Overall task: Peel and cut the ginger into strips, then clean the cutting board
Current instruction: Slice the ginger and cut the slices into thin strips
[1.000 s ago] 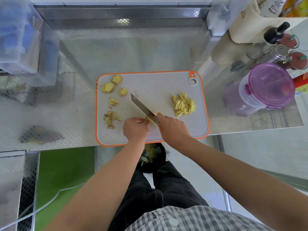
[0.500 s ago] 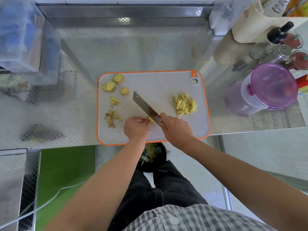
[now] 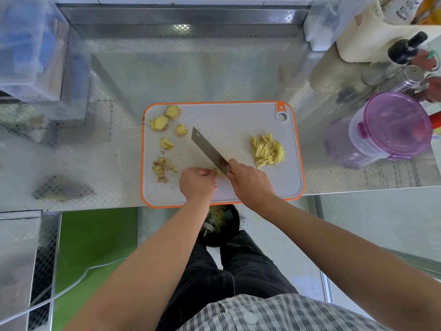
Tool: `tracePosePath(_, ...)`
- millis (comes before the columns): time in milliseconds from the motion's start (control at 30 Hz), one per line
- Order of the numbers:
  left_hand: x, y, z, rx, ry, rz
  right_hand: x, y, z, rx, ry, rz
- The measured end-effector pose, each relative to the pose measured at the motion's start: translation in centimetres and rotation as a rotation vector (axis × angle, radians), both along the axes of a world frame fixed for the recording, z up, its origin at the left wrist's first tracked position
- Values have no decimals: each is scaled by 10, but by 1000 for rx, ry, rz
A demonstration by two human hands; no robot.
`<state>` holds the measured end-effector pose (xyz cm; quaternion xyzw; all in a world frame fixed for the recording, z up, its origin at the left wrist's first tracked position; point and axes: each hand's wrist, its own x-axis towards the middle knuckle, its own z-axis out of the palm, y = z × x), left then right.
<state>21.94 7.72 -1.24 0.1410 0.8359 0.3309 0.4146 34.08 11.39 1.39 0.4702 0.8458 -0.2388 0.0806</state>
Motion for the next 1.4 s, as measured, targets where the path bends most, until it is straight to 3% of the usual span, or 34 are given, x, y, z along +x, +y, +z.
tracePosePath(400,-1,0,-1,17,-26,21,-5,1,1,-22,-74,33)
tracePosePath(733,-1,0,-3,28,-45,51,2,-4,6,11,-3,11)
tracePosePath(1400,-2,-1,-4,29,-34,31,2,-5,8,6,-47,62)
